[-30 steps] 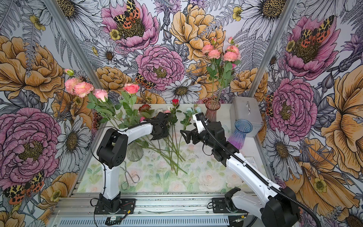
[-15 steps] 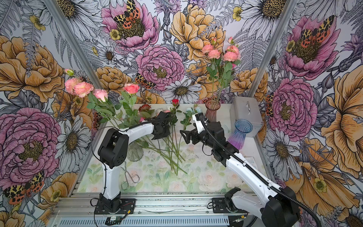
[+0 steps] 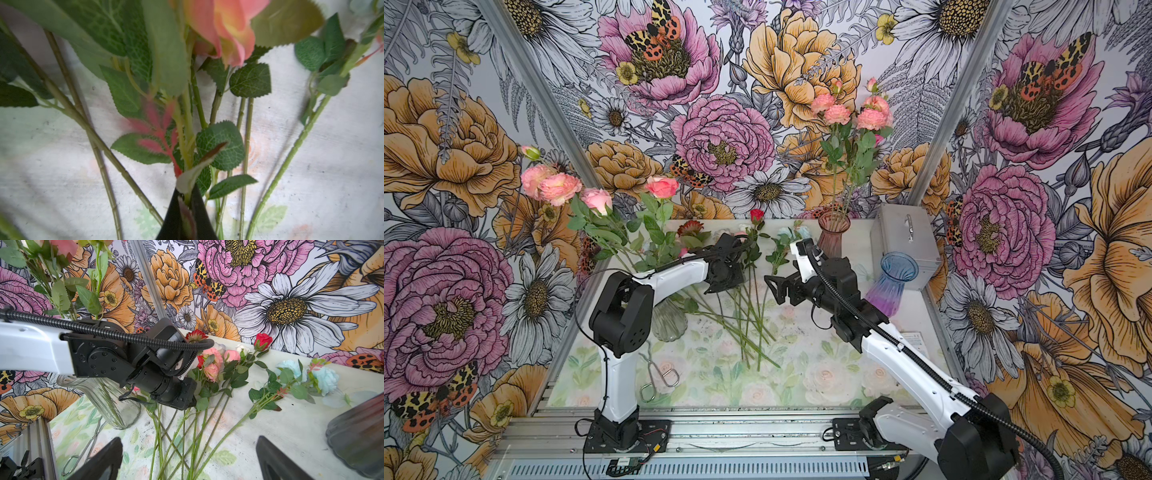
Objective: Place the pink flowers into the vase
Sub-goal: Pick up the flower at the center of the board.
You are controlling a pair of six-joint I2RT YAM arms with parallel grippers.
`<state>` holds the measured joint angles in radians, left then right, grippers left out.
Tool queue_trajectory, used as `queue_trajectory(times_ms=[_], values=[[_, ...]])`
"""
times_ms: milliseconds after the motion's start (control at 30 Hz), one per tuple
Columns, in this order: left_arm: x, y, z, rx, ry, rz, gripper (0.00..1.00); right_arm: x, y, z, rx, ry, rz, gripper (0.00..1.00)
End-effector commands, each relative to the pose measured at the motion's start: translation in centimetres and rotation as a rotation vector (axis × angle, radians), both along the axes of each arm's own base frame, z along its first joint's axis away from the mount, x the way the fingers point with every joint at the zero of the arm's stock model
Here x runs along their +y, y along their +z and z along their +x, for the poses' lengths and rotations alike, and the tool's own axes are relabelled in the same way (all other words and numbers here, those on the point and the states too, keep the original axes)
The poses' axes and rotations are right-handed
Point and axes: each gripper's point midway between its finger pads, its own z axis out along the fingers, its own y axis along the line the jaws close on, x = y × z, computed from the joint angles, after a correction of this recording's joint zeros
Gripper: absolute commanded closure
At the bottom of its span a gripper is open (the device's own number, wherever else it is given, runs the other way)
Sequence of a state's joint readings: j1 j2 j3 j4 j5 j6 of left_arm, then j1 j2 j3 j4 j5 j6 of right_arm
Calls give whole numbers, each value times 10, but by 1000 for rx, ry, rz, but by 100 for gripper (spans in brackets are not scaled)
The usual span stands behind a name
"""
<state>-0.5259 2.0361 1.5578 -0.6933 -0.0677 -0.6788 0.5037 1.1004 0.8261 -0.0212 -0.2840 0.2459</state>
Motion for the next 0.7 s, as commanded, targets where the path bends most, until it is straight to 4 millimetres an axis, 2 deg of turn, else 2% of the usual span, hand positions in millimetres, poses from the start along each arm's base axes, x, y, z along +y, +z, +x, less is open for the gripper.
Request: queue_trajectory(times_ms=[0, 200, 233, 267, 400, 533, 667], values=[[-1, 68, 17, -155, -4, -48, 100, 0, 8, -1, -2, -3, 9, 1], [8, 125, 21, -307, 1, -19, 100, 6, 11, -7, 16, 33, 37, 1], [9, 145, 19, -354, -1, -31, 100, 7, 12, -7, 19, 42, 41, 1], [14, 157, 20, -395, 14, -11, 100, 8, 12, -8, 25, 50, 44, 1], [15, 191, 17, -522, 25, -46, 100, 16, 12, -10, 57, 88, 59, 1], [9, 227, 10, -692, 25, -140, 100, 24, 19, -12, 77, 131, 89, 5], [-3, 247, 4, -777, 0, -236, 100, 30, 28, -10, 75, 156, 103, 8]])
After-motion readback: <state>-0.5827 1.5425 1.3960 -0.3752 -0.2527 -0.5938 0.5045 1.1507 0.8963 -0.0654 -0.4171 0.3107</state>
